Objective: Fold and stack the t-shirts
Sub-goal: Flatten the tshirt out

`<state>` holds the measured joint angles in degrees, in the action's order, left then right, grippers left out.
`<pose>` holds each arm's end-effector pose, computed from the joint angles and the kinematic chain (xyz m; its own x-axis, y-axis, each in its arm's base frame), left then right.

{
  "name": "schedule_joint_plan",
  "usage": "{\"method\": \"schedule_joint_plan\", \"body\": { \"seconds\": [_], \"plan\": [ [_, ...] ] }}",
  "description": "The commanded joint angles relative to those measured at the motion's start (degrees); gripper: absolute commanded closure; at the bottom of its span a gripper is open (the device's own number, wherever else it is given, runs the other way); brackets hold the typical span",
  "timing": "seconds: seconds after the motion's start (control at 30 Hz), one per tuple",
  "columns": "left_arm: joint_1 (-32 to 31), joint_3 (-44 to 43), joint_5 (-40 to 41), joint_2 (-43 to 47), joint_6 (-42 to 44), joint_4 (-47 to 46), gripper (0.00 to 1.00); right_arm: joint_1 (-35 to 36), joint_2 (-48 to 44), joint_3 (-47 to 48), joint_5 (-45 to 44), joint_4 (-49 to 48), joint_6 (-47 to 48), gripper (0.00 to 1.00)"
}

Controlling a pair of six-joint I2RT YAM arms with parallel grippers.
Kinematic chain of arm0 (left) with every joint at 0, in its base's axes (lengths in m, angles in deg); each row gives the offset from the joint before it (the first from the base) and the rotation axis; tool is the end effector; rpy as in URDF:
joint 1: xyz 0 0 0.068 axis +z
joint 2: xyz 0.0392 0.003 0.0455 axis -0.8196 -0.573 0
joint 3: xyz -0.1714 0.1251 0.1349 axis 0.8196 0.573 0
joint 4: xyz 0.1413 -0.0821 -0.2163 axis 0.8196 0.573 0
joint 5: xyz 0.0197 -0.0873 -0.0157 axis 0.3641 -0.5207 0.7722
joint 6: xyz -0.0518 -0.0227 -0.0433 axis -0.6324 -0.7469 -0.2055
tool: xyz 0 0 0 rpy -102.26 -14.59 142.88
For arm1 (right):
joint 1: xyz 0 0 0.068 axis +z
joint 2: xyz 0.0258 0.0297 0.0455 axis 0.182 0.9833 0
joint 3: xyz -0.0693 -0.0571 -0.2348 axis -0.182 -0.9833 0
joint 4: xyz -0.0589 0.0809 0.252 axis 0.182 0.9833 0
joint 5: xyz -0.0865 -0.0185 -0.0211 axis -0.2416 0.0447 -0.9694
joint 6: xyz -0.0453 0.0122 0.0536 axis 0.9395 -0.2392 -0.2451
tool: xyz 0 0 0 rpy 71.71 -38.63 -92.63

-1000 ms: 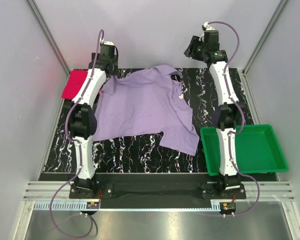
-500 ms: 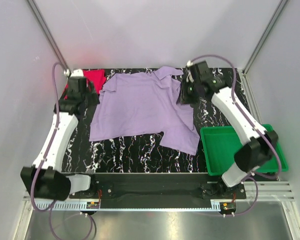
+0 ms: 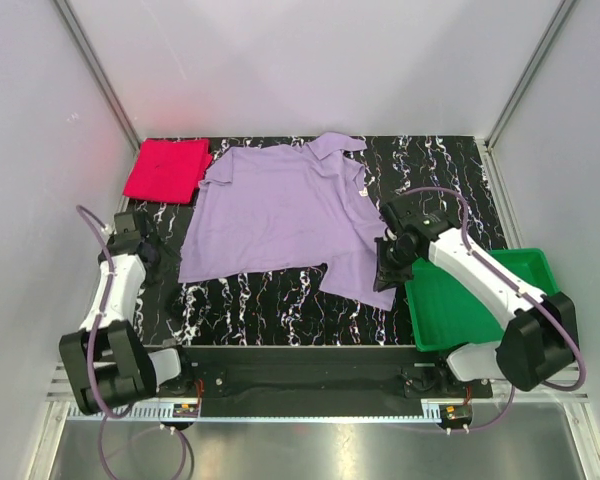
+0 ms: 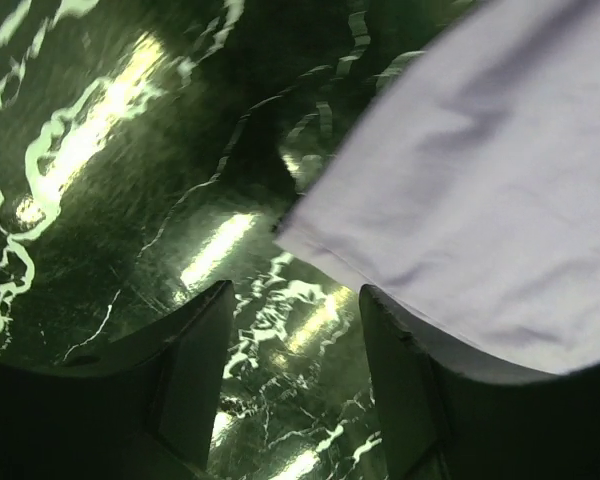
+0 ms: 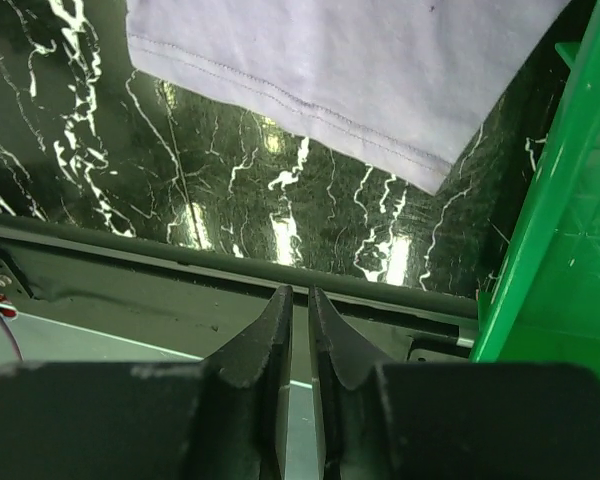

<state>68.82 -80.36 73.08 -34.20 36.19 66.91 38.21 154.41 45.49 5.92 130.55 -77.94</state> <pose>0.2466 0.0625 0.1800 -0.5933 -0.6728 -0.4419 -0.6504 0.7242 -0.2293 0.2341 0.1341 0.2107 -0.9841 -0.0099 -0.1772 -0.0584 0.9609 0.2705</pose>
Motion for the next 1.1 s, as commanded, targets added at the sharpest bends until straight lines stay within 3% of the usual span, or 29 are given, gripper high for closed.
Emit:
{"method": "schedule_joint_plan", "body": {
  "seconds": [0.0,0.6,0.83,0.97,1.07],
  "plan": [
    [2.8,2.5,-4.1,-2.8,-3.6,-5.3,0.43,0.4,-4.4,-0.1,-1.5,-0.1,-0.8,0.82],
    [3.4,-0.5,-2.1,-18.6,-8.5,-6.9,0.46,0.4,-8.5,-4.1,-2.3,-1.9,-1.3,0.83],
    [2.7,-1.4,-3.4,-22.4,-8.9,-8.7,0.63,0.4,-7.6,-5.0,-1.8,-3.3,-2.1,0.83],
    [2.5,-0.7,-4.5,-22.3,-8.8,-9.4,0.68,0.5,-6.6,-5.2,-1.4,-3.8,-2.2,0.83],
    [2.5,-0.8,-4.1,-22.2,-8.1,-8.8,0.66,0.4,-5.9,-5.0,-1.2,-4.4,-2.3,0.83]
  ]
}}
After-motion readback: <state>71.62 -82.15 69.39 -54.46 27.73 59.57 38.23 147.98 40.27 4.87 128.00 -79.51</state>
